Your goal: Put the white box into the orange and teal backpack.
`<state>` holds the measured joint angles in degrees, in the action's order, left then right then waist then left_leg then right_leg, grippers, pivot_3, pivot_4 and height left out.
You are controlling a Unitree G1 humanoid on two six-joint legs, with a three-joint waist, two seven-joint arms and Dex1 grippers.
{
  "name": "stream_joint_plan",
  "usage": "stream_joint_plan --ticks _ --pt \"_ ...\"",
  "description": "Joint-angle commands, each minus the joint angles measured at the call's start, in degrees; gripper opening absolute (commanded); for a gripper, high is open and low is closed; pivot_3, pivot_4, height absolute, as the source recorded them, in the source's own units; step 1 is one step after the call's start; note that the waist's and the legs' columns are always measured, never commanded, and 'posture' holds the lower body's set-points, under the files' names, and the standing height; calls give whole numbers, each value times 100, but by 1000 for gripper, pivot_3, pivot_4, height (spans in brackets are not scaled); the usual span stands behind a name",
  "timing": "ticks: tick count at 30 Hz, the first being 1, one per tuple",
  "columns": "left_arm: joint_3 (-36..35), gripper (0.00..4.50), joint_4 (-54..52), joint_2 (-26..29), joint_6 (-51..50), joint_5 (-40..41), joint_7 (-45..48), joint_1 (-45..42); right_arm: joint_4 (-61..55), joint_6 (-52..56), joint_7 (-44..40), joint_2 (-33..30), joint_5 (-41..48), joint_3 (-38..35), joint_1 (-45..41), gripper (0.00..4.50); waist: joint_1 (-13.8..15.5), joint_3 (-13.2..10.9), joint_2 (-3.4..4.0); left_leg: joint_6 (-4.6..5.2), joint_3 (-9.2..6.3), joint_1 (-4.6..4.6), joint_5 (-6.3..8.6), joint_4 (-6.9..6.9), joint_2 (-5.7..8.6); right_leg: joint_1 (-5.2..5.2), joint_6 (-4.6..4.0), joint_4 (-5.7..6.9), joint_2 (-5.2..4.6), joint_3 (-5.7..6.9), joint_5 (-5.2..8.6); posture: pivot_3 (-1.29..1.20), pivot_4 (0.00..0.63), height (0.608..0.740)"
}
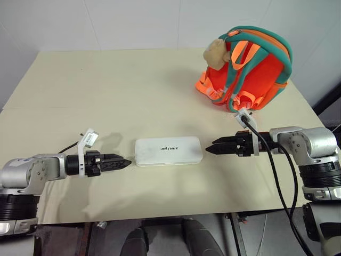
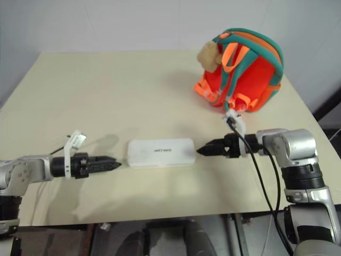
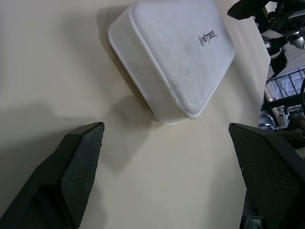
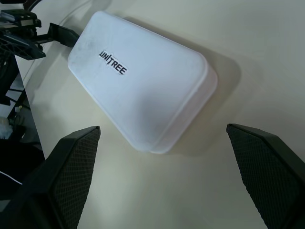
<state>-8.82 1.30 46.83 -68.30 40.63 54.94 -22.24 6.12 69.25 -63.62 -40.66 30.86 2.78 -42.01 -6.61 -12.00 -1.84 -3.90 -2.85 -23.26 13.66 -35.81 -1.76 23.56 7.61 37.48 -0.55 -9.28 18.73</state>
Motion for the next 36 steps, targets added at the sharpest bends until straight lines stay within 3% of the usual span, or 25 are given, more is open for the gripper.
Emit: stream_joint_plan --ticks 1,21,36 --pt "91 4469 -30 -57 -96 56 -43 -96 -210 39 74 42 148 28 -113 4500 28 0 -1 0 0 0 0 0 0 0 0 0 0 0 0 0 150 740" --pt "762 4469 238 -520 -465 37 -95 -761 -474 27 332 229 372 152 90 4500 172 1 -1 0 -6 -1 0 -17 4 -9 6 1 -1 5 -4 0 150 740" --pt "474 4469 915 -1113 -1221 396 -23 -1432 -777 -26 360 227 478 112 387 4500 168 2 -4 0 -10 -1 0 -18 4 -10 6 2 0 8 -4 0 150 740"
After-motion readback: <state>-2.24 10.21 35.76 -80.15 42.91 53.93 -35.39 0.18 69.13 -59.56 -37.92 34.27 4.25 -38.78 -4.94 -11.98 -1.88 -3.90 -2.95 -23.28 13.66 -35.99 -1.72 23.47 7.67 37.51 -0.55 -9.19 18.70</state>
